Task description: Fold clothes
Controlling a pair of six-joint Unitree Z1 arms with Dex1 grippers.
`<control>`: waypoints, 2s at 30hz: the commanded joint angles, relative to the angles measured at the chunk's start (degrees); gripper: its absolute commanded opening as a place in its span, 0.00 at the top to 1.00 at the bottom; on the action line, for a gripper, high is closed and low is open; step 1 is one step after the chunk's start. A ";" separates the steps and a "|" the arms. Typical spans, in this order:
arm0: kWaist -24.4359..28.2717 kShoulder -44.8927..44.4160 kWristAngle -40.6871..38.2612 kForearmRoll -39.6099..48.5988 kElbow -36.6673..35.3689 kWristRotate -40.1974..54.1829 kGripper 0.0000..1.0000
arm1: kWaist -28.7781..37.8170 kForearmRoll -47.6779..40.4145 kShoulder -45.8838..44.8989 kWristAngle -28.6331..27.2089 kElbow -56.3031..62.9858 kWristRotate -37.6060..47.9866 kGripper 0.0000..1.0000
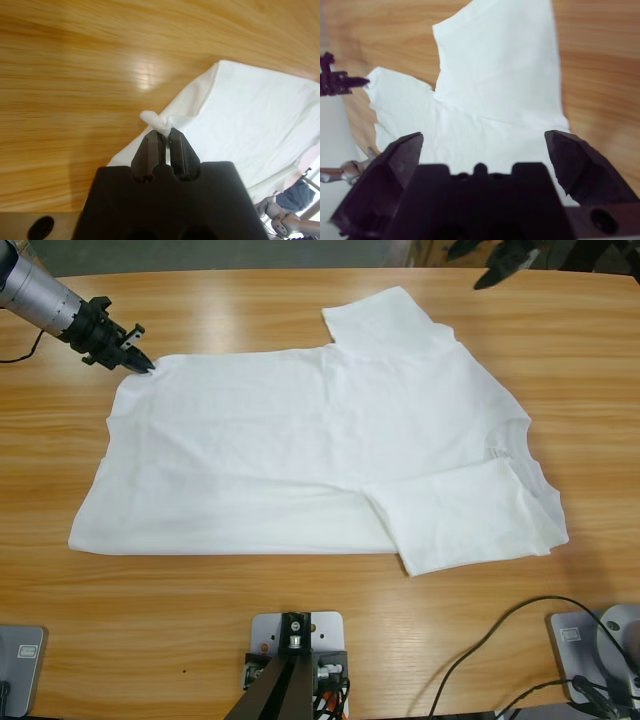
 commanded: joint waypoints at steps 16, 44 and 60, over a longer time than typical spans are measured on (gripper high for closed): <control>-0.21 0.78 -0.66 0.81 0.36 1.12 1.00 | 3.10 16.84 23.26 -8.05 -35.94 2.12 0.01; 0.44 2.30 -0.66 1.67 0.50 2.97 1.00 | 3.10 16.41 5.98 -7.93 -46.63 6.81 0.00; 0.78 2.65 -0.66 2.15 0.45 3.43 1.00 | 1.61 17.72 18.25 -7.80 -47.96 4.97 0.00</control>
